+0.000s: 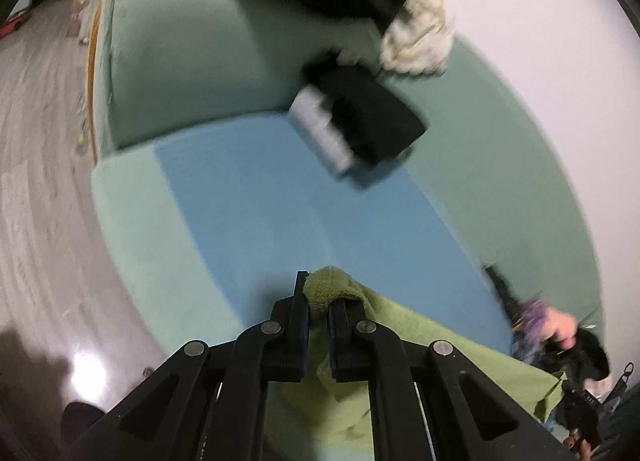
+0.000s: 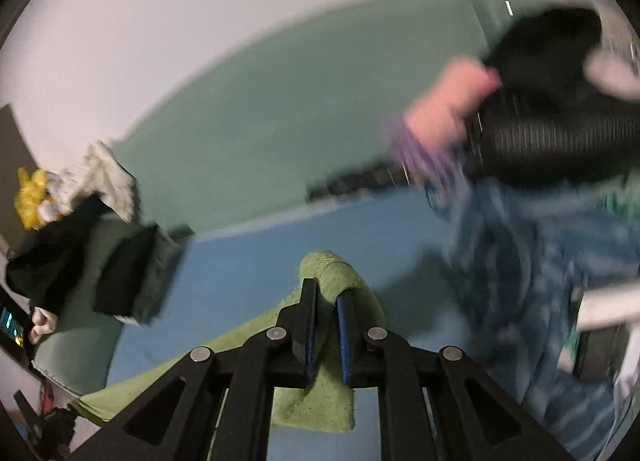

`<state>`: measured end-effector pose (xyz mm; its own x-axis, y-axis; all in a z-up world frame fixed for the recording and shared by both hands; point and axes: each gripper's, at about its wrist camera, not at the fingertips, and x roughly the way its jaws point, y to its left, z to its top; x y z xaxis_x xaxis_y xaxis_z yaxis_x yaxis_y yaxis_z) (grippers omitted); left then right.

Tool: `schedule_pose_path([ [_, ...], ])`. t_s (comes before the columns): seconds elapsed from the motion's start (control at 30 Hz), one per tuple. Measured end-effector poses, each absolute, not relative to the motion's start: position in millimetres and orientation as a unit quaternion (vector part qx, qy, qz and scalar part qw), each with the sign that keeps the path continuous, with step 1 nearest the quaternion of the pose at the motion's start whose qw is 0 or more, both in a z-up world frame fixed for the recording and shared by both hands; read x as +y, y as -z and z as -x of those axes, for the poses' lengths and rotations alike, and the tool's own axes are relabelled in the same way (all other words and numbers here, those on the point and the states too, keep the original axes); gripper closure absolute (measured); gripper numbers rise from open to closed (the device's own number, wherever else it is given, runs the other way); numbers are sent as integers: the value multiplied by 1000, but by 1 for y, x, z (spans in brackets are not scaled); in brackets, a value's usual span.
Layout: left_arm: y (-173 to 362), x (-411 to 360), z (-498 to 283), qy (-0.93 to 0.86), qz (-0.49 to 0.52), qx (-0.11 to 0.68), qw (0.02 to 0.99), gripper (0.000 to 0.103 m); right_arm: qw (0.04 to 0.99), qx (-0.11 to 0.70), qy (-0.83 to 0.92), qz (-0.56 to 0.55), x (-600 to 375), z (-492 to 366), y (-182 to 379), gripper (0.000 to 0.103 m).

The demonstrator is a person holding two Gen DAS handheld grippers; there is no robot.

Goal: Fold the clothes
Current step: 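Lift the green shirt off the pile with both grippers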

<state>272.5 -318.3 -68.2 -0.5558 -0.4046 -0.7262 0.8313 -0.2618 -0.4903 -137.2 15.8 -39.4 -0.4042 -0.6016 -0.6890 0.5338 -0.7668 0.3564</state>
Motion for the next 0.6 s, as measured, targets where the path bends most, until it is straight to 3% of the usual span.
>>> schedule_pose_path([
  [0.17,106,-313,-256,735,-293,454,410,96,326,25,792,-516,-6,123,120,92],
  [0.33,112,-311,-254,736,-308,446,406,96,348,53,763,-542,-24,110,149,91],
  [0.47,69,-324,-262,770,-243,433,400,96,380,30,785,-489,-33,120,107,94],
  [0.6,-17,-332,-255,822,-178,369,395,96,422,-14,838,-346,-33,132,-9,98],
])
